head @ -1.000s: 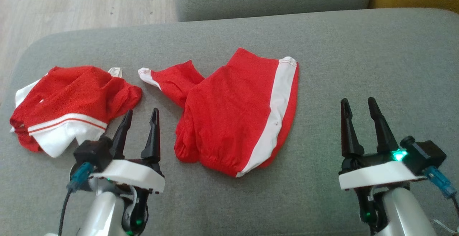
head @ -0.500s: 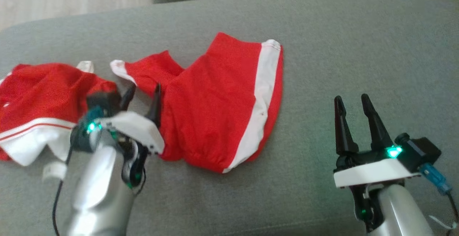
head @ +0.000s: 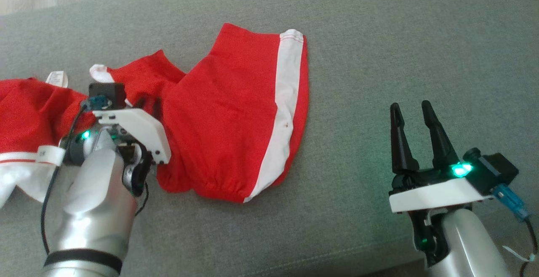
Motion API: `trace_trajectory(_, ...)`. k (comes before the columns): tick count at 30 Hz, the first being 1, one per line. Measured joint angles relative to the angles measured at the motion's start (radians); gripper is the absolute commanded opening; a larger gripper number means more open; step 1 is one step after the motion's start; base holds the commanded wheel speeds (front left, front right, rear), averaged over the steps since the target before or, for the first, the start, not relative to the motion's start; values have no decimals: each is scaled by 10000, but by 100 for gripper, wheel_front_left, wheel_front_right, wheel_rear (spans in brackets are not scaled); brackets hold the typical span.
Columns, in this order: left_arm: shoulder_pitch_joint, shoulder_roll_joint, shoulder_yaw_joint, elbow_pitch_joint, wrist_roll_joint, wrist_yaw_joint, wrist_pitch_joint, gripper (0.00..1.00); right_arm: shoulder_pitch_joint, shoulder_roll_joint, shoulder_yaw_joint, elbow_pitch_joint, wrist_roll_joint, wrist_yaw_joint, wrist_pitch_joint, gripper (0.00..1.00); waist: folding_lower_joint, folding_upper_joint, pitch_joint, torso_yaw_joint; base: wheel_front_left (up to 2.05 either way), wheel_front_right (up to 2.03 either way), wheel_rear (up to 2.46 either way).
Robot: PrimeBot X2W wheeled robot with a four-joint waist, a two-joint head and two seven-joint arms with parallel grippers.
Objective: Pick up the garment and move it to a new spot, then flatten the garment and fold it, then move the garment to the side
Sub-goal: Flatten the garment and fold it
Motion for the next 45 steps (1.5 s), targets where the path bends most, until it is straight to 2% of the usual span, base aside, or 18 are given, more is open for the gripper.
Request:
trace_trajectory(8,-759,151,-405,6,224,-635,-1768,0,-286,0,113,-8,92,0,0,100,0,0,-5,-255,0,0,0)
trace_trajectory(12,-1351,251,-717,-81,261,-851,-2299,0,-284,-2,111,-2,94,0,0,100,0,0,-59,-369,0,0,0)
trace_trajectory(19,-2639,397,-1741,-167,424,-972,-2516,0,-303,-2,221,-4,176,0,0,100,0,0,24,-448,0,0,0)
trace_trajectory(25,-3934,663,-3108,-215,416,-1018,-2514,0,-562,0,497,-42,282,0,0,100,0,0,198,-765,0,0,0)
trace_trajectory(30,-4893,769,-4234,165,-82,-1047,-2508,0,-643,-2,531,-50,472,0,0,100,0,0,371,-1131,0,0,0)
trace_trajectory(31,-4939,769,-4245,395,-188,-1047,-2470,100,-643,-2,531,-50,497,0,0,100,0,0,396,-1175,0,0,0)
trace_trajectory(37,-4897,775,-4242,1501,-502,-997,-2761,100,-639,-2,458,-52,541,0,0,100,0,0,345,-1060,0,0,0)
trace_trajectory(41,-4841,763,-3900,1530,-796,-803,-3068,100,-633,0,357,-48,370,0,0,100,0,0,189,-710,0,0,0)
trace_trajectory(45,-4309,807,-3417,941,-1070,-577,-3149,100,-573,-2,-4,-44,163,0,0,100,0,0,-58,-248,0,0,0)
